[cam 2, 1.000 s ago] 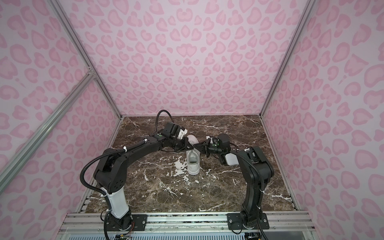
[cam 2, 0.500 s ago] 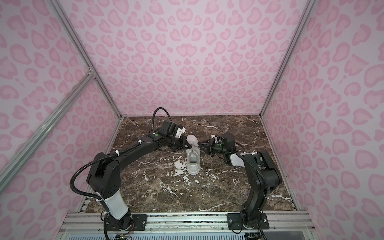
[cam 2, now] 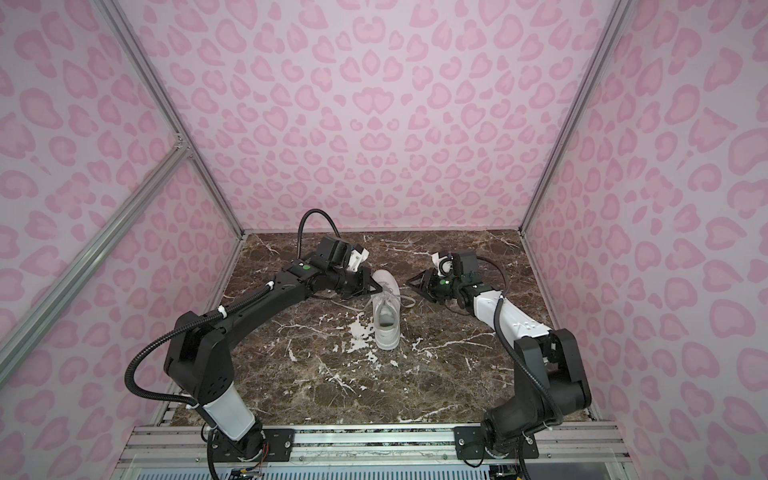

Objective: Tie the shoes

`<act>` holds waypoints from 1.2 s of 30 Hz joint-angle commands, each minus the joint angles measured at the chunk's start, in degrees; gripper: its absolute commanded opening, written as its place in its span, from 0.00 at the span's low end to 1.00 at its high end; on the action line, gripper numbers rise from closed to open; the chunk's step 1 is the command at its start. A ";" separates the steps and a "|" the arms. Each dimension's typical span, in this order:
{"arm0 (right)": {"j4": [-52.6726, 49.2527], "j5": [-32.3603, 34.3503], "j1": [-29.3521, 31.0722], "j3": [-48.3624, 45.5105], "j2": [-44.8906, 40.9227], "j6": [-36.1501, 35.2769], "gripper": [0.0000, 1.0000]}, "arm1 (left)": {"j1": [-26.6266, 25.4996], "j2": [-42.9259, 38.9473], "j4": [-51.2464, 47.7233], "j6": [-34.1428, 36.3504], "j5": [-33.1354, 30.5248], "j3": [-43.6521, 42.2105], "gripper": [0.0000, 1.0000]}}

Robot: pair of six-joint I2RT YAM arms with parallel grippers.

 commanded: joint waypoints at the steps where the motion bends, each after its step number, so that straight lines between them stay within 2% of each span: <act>1: -6.24 8.60 1.94 -0.24 -3.21 -19.13 0.38 | -0.01 -0.39 0.72 -0.87 1.59 4.00 0.04; 5: -0.08 13.57 6.06 -2.87 -6.96 -28.23 0.39 | 0.00 1.52 -0.29 -0.88 2.96 8.96 0.04; 8: 8.00 14.02 8.38 -5.14 -7.87 -31.44 0.43 | -0.01 2.09 -0.34 -0.93 3.58 10.36 0.04; 12: 10.71 14.73 8.77 -3.39 -5.68 -32.35 0.43 | 0.00 1.62 -0.87 -0.80 3.85 10.34 0.04; 18: 11.01 9.39 8.85 1.31 0.93 -31.64 0.39 | -0.01 0.62 -0.85 -0.93 3.77 9.72 0.05; 28: 14.07 5.73 8.86 4.35 6.82 -29.35 0.31 | 0.17 -0.24 -0.84 -0.97 3.61 8.76 0.05; 36: 13.92 5.12 8.85 5.48 8.39 -29.25 0.14 | 0.52 -0.64 -0.14 -1.32 3.70 7.44 0.05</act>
